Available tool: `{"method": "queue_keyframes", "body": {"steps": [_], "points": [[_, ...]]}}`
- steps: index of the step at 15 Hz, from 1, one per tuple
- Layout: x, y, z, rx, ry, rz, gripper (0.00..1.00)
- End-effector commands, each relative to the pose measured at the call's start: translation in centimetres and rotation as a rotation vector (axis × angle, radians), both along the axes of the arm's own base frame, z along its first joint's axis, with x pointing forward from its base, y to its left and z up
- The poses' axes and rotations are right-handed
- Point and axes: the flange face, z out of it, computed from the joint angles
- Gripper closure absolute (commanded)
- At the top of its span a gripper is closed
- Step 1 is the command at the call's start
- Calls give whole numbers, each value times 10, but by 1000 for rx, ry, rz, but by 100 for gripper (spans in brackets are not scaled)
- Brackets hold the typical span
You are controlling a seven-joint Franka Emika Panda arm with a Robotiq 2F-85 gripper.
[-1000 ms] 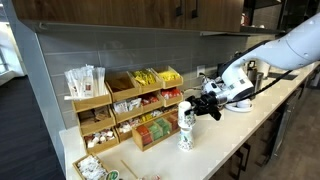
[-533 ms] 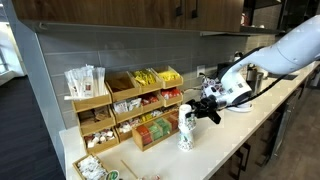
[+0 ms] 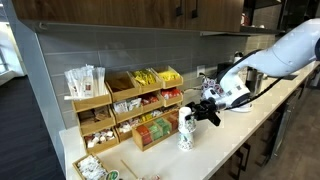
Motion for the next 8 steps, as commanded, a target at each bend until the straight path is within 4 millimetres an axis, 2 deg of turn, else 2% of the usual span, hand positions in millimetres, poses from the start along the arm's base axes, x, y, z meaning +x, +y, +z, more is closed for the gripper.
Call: {"method": "queue_keyframes", "body": {"steps": [1, 2, 3, 5, 6, 8], "points": [[4, -4, -8, -1, -10, 8, 62], [4, -5, -9, -4, -7, 8, 32], [4, -6, -8, -9, -7, 7, 18], [3, -8, -4, -17, -14, 1, 11], [2, -10, -2, -23, -18, -3, 1], [1, -14, 3, -32, -22, -10, 0]]}}
